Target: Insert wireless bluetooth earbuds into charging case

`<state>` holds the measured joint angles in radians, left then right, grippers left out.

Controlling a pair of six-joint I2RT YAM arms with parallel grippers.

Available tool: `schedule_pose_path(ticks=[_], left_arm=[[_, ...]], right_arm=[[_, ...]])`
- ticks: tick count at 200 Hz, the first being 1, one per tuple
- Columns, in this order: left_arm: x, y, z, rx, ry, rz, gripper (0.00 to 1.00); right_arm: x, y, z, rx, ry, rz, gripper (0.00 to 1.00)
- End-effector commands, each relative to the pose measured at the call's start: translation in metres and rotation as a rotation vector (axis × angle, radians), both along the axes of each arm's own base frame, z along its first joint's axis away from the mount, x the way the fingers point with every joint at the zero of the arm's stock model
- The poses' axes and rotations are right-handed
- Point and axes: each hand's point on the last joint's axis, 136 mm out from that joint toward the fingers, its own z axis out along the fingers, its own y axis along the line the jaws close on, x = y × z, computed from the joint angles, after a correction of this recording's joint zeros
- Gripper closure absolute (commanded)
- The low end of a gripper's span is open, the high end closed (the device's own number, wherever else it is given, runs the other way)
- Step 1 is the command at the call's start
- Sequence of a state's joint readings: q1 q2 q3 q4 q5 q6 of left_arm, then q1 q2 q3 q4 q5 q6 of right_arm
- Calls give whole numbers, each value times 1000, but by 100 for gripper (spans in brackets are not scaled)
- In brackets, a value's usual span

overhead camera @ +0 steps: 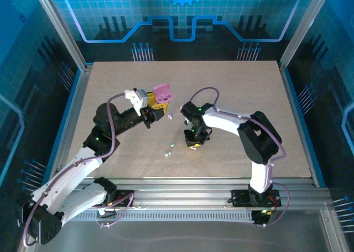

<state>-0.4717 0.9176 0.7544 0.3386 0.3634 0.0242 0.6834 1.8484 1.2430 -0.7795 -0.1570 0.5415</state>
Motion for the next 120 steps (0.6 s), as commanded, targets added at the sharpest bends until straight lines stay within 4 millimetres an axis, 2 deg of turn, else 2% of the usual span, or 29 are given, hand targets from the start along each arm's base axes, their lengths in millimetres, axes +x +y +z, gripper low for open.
schedule_pose_path(ticks=[1, 29, 63, 89, 120], left_arm=[[1, -2, 0, -12, -2, -15, 64], [6, -6, -9, -8, 21, -25, 64], [13, -10, -16, 5, 32, -29, 64], [17, -12, -26, 25, 45, -27, 64], [20, -13, -34, 46, 50, -23, 64]], right_arm=[[11, 22, 56, 317, -41, -38, 76], [19, 37, 120, 704, -27, -43, 76], [21, 37, 176, 1006, 43, 15, 75], [24, 34, 193, 1095, 97, 37, 75], [25, 33, 198, 1117, 135, 38, 75]])
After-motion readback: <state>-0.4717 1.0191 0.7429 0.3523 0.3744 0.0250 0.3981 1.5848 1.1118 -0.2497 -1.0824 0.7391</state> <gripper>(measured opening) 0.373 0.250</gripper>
